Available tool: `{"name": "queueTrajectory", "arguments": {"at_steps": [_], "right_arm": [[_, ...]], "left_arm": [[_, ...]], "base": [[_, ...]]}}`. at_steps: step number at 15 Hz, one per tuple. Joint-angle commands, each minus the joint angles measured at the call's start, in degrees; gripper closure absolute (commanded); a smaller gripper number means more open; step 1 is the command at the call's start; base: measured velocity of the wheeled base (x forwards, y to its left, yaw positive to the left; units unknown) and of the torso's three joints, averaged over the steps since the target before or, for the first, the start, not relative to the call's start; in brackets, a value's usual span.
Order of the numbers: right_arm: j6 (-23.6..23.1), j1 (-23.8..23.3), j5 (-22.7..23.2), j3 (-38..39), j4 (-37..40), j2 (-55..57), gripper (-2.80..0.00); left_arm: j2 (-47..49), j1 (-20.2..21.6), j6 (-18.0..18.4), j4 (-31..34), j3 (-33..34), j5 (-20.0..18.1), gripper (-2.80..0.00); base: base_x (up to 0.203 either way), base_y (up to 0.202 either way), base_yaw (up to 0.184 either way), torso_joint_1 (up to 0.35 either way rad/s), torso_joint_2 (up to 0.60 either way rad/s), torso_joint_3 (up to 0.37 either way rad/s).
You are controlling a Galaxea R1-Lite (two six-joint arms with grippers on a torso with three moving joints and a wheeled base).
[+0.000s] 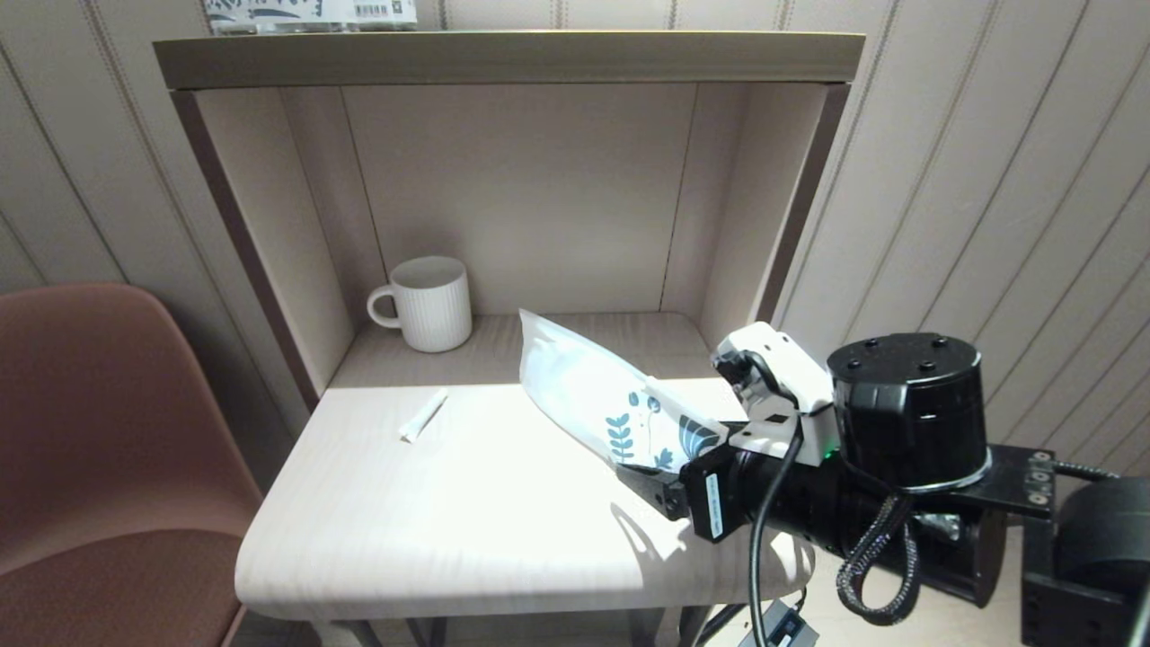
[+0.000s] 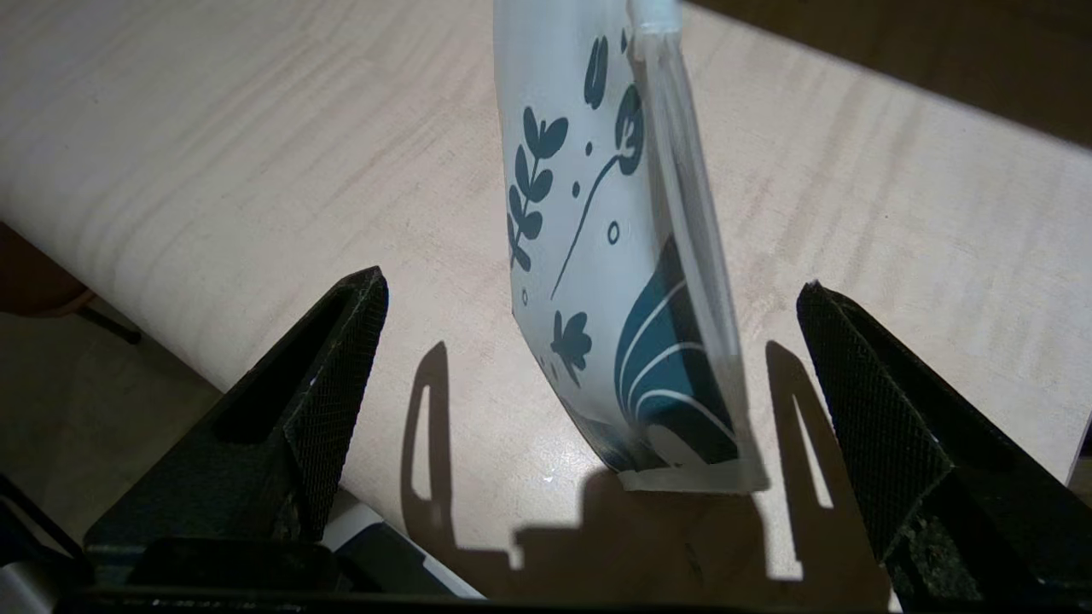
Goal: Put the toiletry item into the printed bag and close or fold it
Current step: Pick up the storage bag
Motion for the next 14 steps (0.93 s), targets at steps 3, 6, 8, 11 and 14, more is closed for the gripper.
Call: {"name": "queueTrajectory", "arguments": {"at_steps": [3, 6, 8, 11, 14], "right_arm": [[0.0, 0.8, 0.0, 0.0, -0.2, -0.3, 0.0], [-0.2, 0.8, -0.1, -0.3, -0.2, -0.6, 0.0], [-0.2, 0.8, 0.0, -0.3, -0.2, -0.5, 0.0], [-0.2, 1.2, 0.1, -0.2, -0.2, -0.2, 0.0], [-0.3, 2.0, 0.1, -0.1, -0.2, -0.3, 0.0]], "left_arm": [[0.0, 0.1, 0.0, 0.0, 0.0, 0.0, 0.0], [0.0, 0.1, 0.0, 0.0, 0.0, 0.0, 0.0], [0.0, 0.1, 0.0, 0.0, 0.0, 0.0, 0.0], [0.0, 0.1, 0.0, 0.0, 0.0, 0.0, 0.0], [0.0, 0.1, 0.0, 0.0, 0.0, 0.0, 0.0]], "base": [[0.0, 0.0, 0.0, 0.0, 0.0, 0.0], [0.0, 0.0, 0.0, 0.0, 0.0, 0.0], [0.0, 0.0, 0.0, 0.0, 0.0, 0.0], [0.0, 0.0, 0.0, 0.0, 0.0, 0.0], [0.0, 0.0, 0.0, 0.0, 0.0, 0.0]]}}
